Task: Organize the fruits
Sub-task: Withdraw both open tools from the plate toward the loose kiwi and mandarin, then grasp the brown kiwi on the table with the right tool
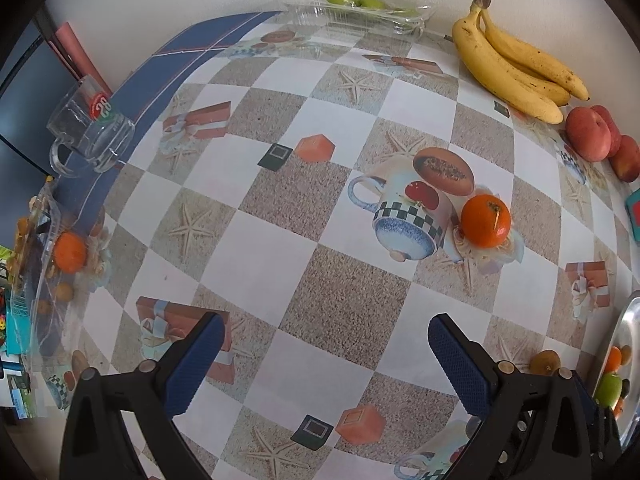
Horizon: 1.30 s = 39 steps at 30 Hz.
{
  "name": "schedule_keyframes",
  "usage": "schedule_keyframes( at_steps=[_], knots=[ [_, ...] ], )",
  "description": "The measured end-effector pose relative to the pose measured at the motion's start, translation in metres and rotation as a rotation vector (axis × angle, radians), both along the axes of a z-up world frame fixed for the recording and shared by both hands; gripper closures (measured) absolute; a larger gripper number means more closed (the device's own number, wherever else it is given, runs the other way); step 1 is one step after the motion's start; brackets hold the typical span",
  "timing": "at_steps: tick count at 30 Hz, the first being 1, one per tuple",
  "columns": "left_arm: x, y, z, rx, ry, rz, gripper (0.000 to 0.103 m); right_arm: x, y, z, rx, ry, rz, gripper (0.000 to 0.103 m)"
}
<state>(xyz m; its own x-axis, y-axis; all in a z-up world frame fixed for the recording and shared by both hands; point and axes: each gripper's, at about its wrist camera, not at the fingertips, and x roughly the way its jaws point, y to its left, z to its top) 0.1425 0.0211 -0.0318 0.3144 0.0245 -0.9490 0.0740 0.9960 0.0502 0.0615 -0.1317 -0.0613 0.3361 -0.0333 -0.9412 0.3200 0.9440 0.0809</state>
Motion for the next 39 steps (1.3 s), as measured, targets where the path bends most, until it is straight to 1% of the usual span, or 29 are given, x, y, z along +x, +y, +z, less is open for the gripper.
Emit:
schedule_keyframes(
  at_steps=[8,10,11,12,14,21,23,25,27,29,30,36,39],
  knots=[
    [0.002,0.0,0.0,-0.005,0.0,0.002,0.0,0.004,0.003,-0.004,-0.037,-0.022,0.028,0.01],
    [0.002,-0.001,0.001,-0.008,-0.002,0.001,0.0,0.003,0.002,-0.003,-0.041,-0.03,0.029,0.017],
    [0.002,-0.001,0.001,-0.007,-0.003,0.0,0.0,0.003,0.001,-0.001,-0.044,-0.037,0.027,0.024],
    [0.002,-0.001,0.001,-0.007,-0.003,0.0,0.0,0.003,0.0,0.0,-0.046,-0.044,0.025,0.027],
    [0.002,-0.001,0.001,-0.008,-0.003,0.0,0.0,0.002,-0.002,0.002,-0.043,-0.05,0.019,0.028],
    [0.002,-0.002,0.001,-0.007,-0.002,0.0,0.0,0.0,-0.005,0.004,-0.032,-0.056,0.01,0.056],
    [0.002,-0.003,0.001,-0.001,-0.001,-0.002,0.0,0.0,-0.006,0.005,-0.02,-0.062,0.004,0.057],
    [0.002,-0.003,0.0,0.003,-0.001,-0.004,0.0,-0.001,-0.007,0.005,-0.015,-0.065,-0.001,0.062],
    [0.002,-0.003,0.001,0.001,0.0,-0.003,0.0,-0.001,-0.008,0.005,-0.019,-0.065,-0.004,0.07],
    [0.002,-0.003,0.001,0.0,-0.002,-0.003,0.0,-0.002,-0.008,0.005,-0.007,-0.07,-0.005,0.074],
    [0.002,-0.004,0.001,0.002,-0.003,-0.004,0.0,-0.002,-0.008,0.005,-0.006,-0.071,-0.007,0.075],
    [0.002,-0.003,0.0,0.002,-0.007,-0.007,0.0,-0.004,-0.009,0.005,0.01,-0.074,-0.014,0.075],
    [0.003,-0.003,0.0,-0.017,-0.01,-0.012,0.0,-0.005,-0.012,0.007,0.028,-0.082,-0.025,0.075]
  ],
)
